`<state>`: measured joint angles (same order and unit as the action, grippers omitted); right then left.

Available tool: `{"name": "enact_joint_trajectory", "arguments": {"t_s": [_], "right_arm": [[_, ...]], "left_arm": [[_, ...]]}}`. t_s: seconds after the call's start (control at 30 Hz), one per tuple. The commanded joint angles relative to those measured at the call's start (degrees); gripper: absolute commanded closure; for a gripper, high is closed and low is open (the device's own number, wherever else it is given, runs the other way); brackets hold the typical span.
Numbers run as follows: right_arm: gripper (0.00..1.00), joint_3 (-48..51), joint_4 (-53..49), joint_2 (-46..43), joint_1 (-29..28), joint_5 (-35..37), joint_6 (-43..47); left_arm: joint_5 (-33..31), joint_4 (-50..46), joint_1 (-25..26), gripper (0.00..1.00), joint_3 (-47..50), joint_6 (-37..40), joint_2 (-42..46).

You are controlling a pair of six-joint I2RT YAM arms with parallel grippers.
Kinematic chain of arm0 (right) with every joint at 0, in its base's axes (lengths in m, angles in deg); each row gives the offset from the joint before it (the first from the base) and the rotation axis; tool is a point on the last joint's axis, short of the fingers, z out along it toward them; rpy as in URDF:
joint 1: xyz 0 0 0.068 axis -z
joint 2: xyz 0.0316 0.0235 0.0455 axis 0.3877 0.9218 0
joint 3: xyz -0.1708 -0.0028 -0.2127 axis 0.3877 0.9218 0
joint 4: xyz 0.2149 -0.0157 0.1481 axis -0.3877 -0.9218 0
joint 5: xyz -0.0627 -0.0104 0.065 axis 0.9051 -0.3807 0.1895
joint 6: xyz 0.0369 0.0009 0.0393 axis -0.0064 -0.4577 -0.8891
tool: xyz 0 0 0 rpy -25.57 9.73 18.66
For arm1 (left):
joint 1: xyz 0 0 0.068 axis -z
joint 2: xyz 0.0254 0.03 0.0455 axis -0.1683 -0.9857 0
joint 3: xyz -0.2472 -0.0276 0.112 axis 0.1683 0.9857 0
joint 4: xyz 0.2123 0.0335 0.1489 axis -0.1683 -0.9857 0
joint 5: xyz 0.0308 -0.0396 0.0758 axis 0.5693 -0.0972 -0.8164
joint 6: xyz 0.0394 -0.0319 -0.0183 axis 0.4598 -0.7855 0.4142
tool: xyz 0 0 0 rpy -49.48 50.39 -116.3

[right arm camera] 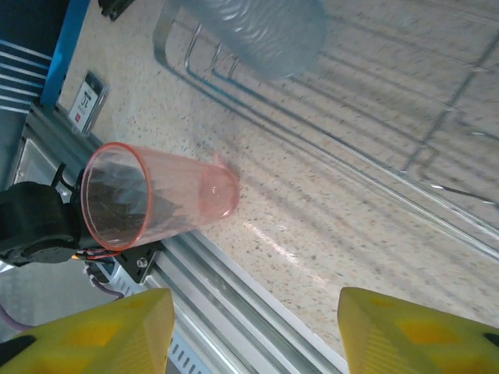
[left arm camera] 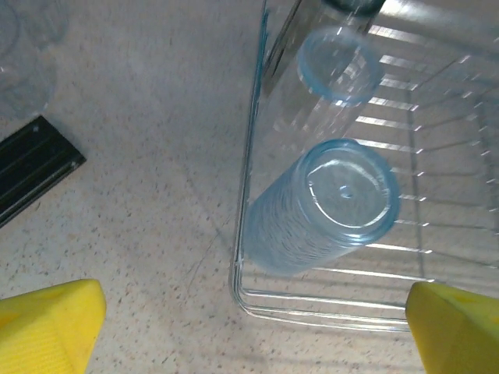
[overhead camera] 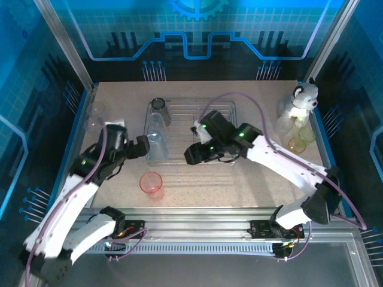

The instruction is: Load the cups into the dish rack

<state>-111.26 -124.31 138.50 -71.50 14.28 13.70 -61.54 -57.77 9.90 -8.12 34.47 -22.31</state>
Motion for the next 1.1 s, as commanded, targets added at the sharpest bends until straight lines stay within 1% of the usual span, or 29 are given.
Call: {"name": "enact_joint_trajectory", "arguments": {"t_s": [0.0, 0.07, 0.13, 0.27, 0.37, 0.47, 0.6, 0.7, 0.9, 1.0, 1.07], "right_arm": [[0.41, -5.35, -1.78, 4.79, -4.33, 3.71, -1.42], [0.41, -8.45, -2.97, 8.08, -6.71, 4.42, -0.99], [0.41, -11.86, -3.99, 11.43, -8.64, 4.63, -0.48], [0.41, -17.98, -6.23, 17.37, -11.41, 4.89, 0.90], [0.42, -22.06, -8.55, 21.40, -13.16, 6.45, 2.26], [0.43, -25.24, -10.66, 25.04, -14.08, 6.75, 3.36], [0.44, -28.61, -13.22, 29.08, -14.92, 6.87, 3.94], [0.45, -29.96, -14.26, 30.94, -15.69, 7.27, 4.56], [0.49, -31.47, -15.69, 33.74, -16.74, 7.15, 6.18], [0.55, -31.50, -16.53, 34.69, -16.81, 7.96, 6.54], [0.61, -31.24, -16.73, 34.97, -16.86, 8.44, 6.67]], "left_arm": [[-1.39, 9.69, -0.34, 0.00, 5.30, -0.11, 8.57], [-1.78, 10.88, -0.43, 0.01, 7.75, 0.02, 12.21], [-1.83, 10.51, -0.43, 0.01, 9.11, -0.12, 13.90], [-0.91, 7.36, -0.43, 0.01, 9.24, -0.47, 14.09], [-1.66, 5.78, -0.43, 0.00, 9.60, -0.67, 14.84], [-3.81, 5.12, -0.43, 0.01, 10.01, -1.33, 16.48], [-9.19, 2.96, -0.43, 0.00, 10.55, -3.84, 18.62], [-11.79, 1.15, -0.46, 0.00, 10.86, -5.27, 19.75], [-13.35, -0.97, -0.46, 0.01, 11.16, -6.98, 20.79], [-12.18, -0.26, -0.44, 0.01, 11.36, -6.98, 20.89], [-11.09, 0.65, -0.45, 0.01, 11.43, -6.82, 20.88]]}}
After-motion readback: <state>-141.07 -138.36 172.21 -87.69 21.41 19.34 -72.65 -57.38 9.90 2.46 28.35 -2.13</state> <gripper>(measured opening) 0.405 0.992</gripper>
